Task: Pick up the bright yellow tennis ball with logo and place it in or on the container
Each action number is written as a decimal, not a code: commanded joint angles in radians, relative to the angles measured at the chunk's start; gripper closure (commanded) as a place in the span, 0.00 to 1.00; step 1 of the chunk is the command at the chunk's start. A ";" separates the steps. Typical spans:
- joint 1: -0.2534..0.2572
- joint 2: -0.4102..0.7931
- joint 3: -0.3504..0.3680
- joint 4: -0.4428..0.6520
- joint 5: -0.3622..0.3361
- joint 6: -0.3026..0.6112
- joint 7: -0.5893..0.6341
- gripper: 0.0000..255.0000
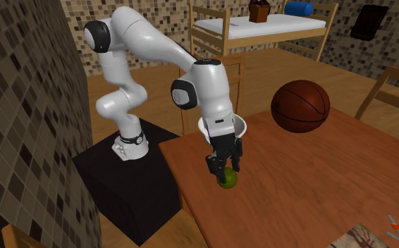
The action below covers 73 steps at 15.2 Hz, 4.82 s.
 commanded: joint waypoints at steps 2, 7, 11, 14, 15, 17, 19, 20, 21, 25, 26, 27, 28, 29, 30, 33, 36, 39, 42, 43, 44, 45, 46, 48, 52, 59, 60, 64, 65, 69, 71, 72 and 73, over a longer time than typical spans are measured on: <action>0.001 -0.009 0.001 0.028 0.002 -0.038 -0.003 1.00; 0.001 -0.026 0.001 0.076 0.006 -0.103 -0.008 1.00; 0.002 -0.036 0.002 0.119 0.009 -0.155 -0.012 1.00; 0.002 -0.041 0.002 0.153 0.011 -0.194 -0.015 1.00; 0.002 -0.042 0.002 0.165 0.012 -0.207 -0.016 1.00; 0.002 -0.044 0.002 0.190 0.013 -0.234 -0.018 1.00; 0.011 -0.071 0.012 0.170 0.005 -0.242 0.002 1.00; 0.019 -0.097 0.022 0.142 -0.002 -0.241 0.024 1.00; 0.028 -0.122 0.032 0.114 -0.009 -0.241 0.045 1.00; 0.059 -0.215 0.078 0.019 -0.030 -0.246 0.132 1.00; 0.066 -0.237 0.091 -0.002 -0.034 -0.249 0.154 1.00; 0.074 -0.258 0.104 -0.021 -0.037 -0.253 0.175 1.00; 0.081 -0.278 0.117 -0.040 -0.039 -0.257 0.197 1.00; 0.089 -0.298 0.131 -0.057 -0.041 -0.262 0.218 1.00; 0.096 -0.317 0.145 -0.073 -0.042 -0.267 0.240 1.00; 0.120 -0.369 0.189 -0.114 -0.042 -0.286 0.305 1.00; 0.144 -0.413 0.236 -0.144 -0.037 -0.308 0.369 1.00; 0.169 -0.450 0.285 -0.164 -0.029 -0.333 0.435 1.00; 0.171 -0.452 0.291 -0.191 -0.030 -0.309 0.445 1.00; 0.171 -0.451 0.291 -0.204 -0.031 -0.296 0.448 1.00; 0.171 -0.450 0.292 -0.217 -0.032 -0.282 0.450 1.00; 0.171 -0.449 0.293 -0.229 -0.033 -0.269 0.453 1.00; 0.170 -0.448 0.294 -0.241 -0.034 -0.256 0.456 1.00; 0.170 -0.445 0.296 -0.265 -0.037 -0.229 0.462 1.00; 0.168 -0.435 0.301 -0.311 -0.044 -0.175 0.475 1.00; 0.166 -0.426 0.306 -0.342 -0.050 -0.135 0.485 1.00; 0.166 -0.426 0.306 -0.342 -0.050 -0.135 0.485 1.00; 0.166 -0.426 0.306 -0.342 -0.050 -0.135 0.485 0.00; 0.166 -0.426 0.306 -0.342 -0.050 -0.135 0.485 0.00; 0.171 -0.446 0.304 -0.327 -0.042 -0.170 0.480 0.00; 0.181 -0.481 0.302 -0.293 -0.027 -0.239 0.470 0.00; 0.184 -0.494 0.301 -0.278 -0.023 -0.266 0.467 0.00; 0.184 -0.494 0.301 -0.278 -0.023 -0.266 0.467 0.00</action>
